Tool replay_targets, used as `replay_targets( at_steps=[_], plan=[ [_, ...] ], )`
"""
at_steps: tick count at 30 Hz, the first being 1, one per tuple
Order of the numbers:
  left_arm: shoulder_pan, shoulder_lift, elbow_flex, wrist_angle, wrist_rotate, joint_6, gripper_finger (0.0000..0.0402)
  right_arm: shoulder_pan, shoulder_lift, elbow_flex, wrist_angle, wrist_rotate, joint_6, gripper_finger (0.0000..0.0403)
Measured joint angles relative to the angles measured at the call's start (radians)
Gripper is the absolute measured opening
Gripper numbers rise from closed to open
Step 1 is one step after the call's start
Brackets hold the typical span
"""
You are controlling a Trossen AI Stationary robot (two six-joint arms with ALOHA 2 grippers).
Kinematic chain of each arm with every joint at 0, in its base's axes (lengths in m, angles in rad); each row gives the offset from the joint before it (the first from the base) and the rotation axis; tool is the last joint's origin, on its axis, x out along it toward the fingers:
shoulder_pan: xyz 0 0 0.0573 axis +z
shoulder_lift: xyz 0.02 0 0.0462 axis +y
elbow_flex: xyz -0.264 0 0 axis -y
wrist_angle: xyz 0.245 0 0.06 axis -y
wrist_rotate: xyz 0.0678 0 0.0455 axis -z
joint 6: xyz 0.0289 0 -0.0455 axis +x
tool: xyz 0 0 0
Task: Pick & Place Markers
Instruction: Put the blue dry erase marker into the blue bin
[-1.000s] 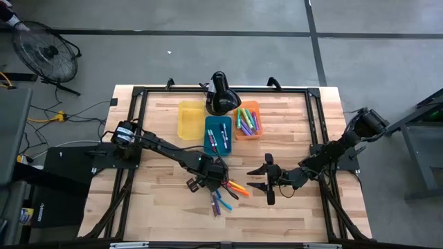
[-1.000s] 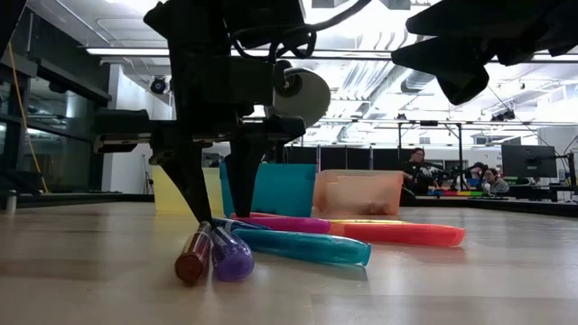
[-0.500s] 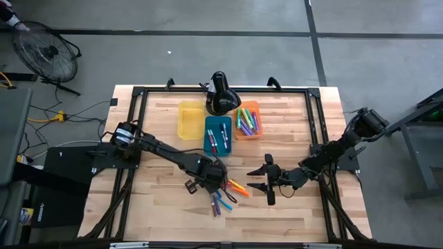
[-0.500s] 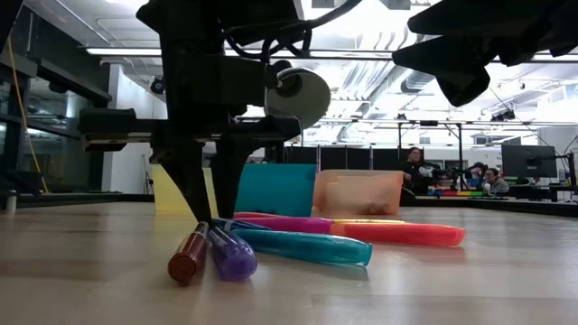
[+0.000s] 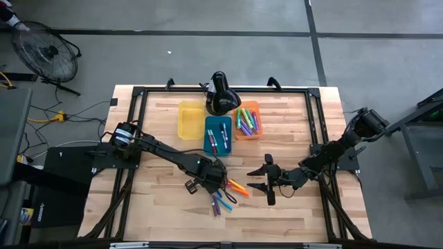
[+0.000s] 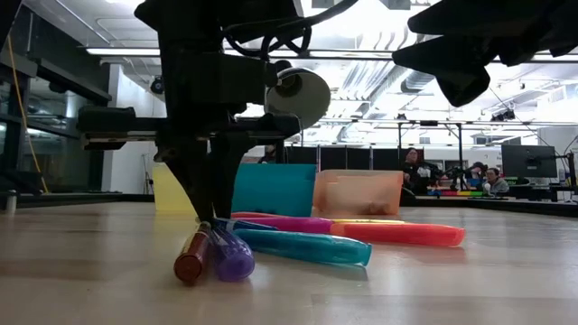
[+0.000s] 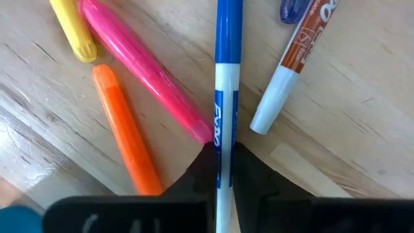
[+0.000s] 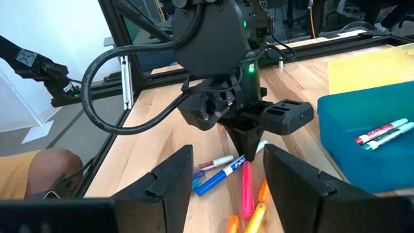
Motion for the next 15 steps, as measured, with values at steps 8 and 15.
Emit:
replay_targets(
  at_steps=[8,15],
  plan=[
    [0.000,0.000,0.000,0.003,-0.003,-0.019,0.0015,0.000,0.000,0.000,0.000,-0.004,0.018,0.0177],
    [0.000,0.000,0.000,0.001,-0.003,-0.043,0.0015,0.000,0.000,0.000,0.000,-0.005,0.018,0.0177]
  ],
)
